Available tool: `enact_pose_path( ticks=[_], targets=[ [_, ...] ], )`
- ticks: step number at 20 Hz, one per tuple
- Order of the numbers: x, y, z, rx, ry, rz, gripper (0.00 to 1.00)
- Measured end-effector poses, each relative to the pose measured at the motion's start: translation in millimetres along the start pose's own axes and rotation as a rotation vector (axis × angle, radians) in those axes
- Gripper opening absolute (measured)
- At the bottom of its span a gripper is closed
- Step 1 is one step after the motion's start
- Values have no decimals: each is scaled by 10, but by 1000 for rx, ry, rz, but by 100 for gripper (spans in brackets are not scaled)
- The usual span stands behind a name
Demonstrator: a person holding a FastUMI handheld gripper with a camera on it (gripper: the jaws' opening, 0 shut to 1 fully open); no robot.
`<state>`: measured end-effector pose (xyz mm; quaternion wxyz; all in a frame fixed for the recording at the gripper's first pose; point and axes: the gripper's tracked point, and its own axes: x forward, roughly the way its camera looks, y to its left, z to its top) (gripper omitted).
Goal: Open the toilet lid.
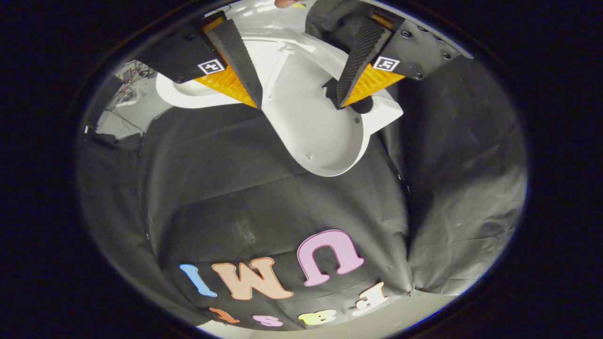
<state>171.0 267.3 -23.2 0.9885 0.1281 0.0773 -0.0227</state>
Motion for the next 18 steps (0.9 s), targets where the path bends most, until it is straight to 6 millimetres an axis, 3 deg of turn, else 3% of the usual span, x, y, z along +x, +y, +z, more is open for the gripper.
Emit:
enact_pose_path(
  ticks=[8, 11, 13, 16, 18],
  targets=[
    [-235, -664, 159, -98, 36, -13, 98],
    [-374, -774, 248, -110, 12, 33, 98],
    [-481, -869, 187, -144, 21, 54, 98],
    [-663, -781, -51, -207, 39, 176, 97],
    [-765, -935, -229, -265, 31, 182, 97]
  ],
)
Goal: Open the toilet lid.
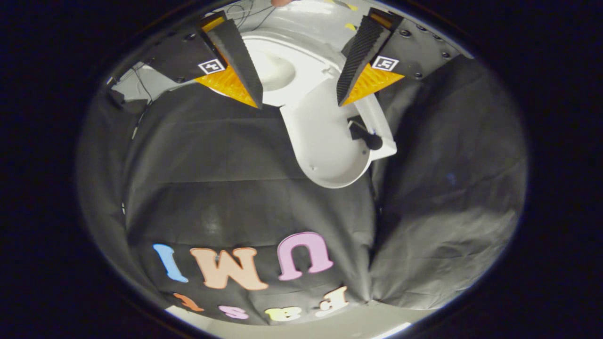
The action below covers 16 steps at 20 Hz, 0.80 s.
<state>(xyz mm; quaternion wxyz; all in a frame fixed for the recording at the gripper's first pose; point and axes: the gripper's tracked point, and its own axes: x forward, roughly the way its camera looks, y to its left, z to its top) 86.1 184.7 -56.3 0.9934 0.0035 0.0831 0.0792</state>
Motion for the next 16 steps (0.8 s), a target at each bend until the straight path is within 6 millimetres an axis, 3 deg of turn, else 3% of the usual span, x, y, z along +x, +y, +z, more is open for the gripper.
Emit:
enact_pose_path(
  ticks=[3, 7, 11, 16],
  targets=[
    [8, -268, -148, 2, -24, -61, 97],
    [0, -610, 53, -25, -60, -155, 98],
    [-88, -751, 315, -63, -175, -178, 99],
    [-145, -1005, 159, -33, -163, -235, 100]
  ],
)
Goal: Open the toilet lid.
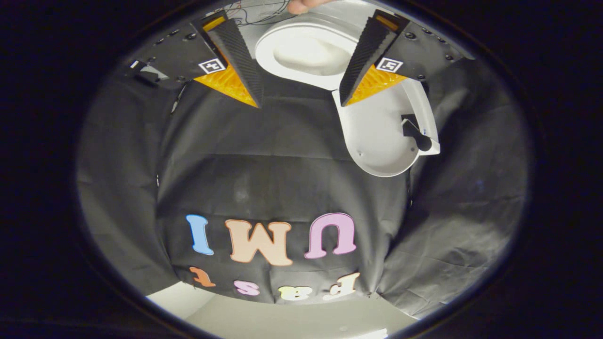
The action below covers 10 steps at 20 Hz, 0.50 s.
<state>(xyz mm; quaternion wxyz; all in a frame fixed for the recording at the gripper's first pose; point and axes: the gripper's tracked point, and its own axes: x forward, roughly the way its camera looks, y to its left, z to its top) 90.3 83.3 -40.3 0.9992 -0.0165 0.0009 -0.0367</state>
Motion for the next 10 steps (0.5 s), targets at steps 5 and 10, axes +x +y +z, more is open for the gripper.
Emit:
enact_pose_path(
  ticks=[5, 10],
  targets=[
    [-24, -24, -53, 66, -24, -1, 99],
    [-11, -187, -157, 110, -35, -44, 99]
  ],
)
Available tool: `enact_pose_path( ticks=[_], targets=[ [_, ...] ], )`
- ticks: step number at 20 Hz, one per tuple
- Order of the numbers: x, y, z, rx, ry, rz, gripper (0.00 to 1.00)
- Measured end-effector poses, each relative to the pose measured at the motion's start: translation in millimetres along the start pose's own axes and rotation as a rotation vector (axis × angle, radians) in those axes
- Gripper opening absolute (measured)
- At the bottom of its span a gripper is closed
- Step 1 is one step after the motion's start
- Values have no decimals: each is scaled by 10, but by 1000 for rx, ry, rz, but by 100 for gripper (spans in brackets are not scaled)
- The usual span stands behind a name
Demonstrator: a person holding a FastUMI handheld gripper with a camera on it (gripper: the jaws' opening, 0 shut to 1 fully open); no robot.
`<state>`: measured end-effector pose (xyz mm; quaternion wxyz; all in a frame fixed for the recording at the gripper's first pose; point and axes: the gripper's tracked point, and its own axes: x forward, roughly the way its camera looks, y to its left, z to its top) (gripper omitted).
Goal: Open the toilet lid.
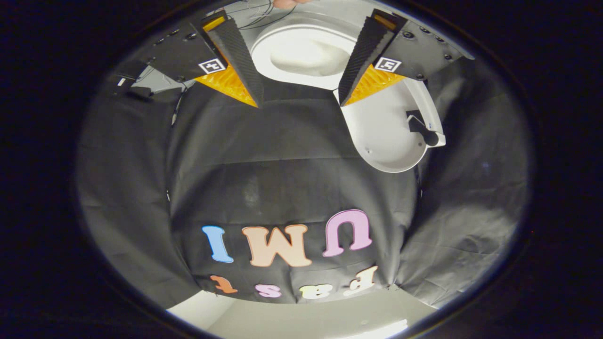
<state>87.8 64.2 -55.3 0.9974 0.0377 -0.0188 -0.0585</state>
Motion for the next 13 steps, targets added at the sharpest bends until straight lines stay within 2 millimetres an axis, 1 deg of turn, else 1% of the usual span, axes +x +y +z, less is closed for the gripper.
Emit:
enact_pose_path(
  ticks=[2, 5, 7, 11, 13],
  targets=[
    [49, -40, -50, 29, -9, -13, 99],
    [111, -102, -195, 51, 15, -33, 98],
    [127, -90, -201, 57, 5, -28, 98],
    [163, -150, -331, 29, 55, -40, 98],
    [154, -150, -346, 19, 76, -33, 98]
  ],
)
